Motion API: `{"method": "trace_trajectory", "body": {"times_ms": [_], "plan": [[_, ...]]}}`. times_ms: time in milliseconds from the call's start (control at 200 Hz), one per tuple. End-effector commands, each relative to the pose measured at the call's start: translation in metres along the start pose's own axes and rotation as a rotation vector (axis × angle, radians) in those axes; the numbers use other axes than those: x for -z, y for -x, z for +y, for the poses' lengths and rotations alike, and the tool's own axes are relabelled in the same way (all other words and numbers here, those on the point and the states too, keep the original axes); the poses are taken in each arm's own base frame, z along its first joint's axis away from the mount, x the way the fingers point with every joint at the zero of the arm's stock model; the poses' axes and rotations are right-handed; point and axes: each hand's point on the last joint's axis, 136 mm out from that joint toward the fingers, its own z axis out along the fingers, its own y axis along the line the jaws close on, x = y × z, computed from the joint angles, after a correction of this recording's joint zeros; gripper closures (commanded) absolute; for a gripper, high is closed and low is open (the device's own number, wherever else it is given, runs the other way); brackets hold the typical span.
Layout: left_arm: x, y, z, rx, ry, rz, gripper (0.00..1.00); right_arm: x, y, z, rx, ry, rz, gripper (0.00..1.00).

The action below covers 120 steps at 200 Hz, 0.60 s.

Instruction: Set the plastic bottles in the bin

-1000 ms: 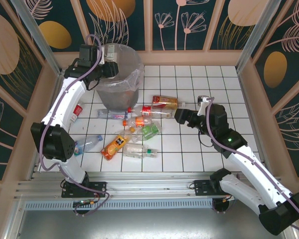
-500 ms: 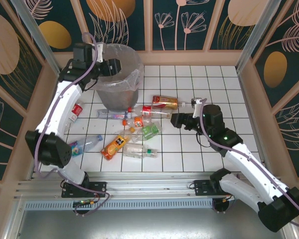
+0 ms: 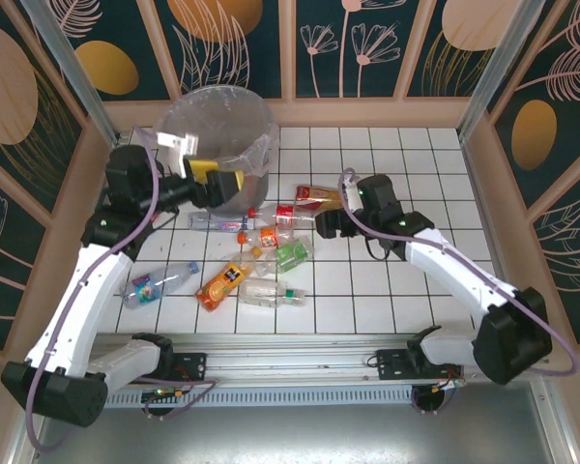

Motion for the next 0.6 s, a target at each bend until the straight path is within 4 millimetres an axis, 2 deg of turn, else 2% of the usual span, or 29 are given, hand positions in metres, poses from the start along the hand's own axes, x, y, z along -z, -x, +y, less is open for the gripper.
{"method": "trace_trajectory", "body": {"times_ms": [0,80,100,135,255,380,595], "plan": [[-0.002,-0.025,-0.022,0.028,-0.115,0.04,0.02,-0.009,0.006,-0.019,0.095,-0.117,0.039,0.09],[-0.005,-0.048,-0.025,0.06,-0.148,0.079,0.02,-0.018,0.011,-0.03,0.121,-0.167,0.058,0.09],[-0.005,-0.048,-0.028,0.06,-0.159,0.073,0.01,-0.021,0.012,-0.033,0.127,-0.179,0.064,0.09],[-0.008,-0.063,-0.023,0.089,-0.161,0.09,0.01,-0.025,0.016,-0.043,0.133,-0.216,0.072,0.09],[-0.011,-0.079,-0.024,0.133,-0.202,0.084,0.01,-0.04,0.031,-0.062,0.182,-0.289,0.1,0.09],[-0.016,-0.089,-0.022,0.14,-0.196,0.102,0.02,-0.06,0.039,-0.073,0.236,-0.326,0.158,0.06],[-0.02,-0.094,-0.027,0.142,-0.215,0.119,0.02,-0.092,0.046,-0.082,0.271,-0.279,0.221,0.02]]}}
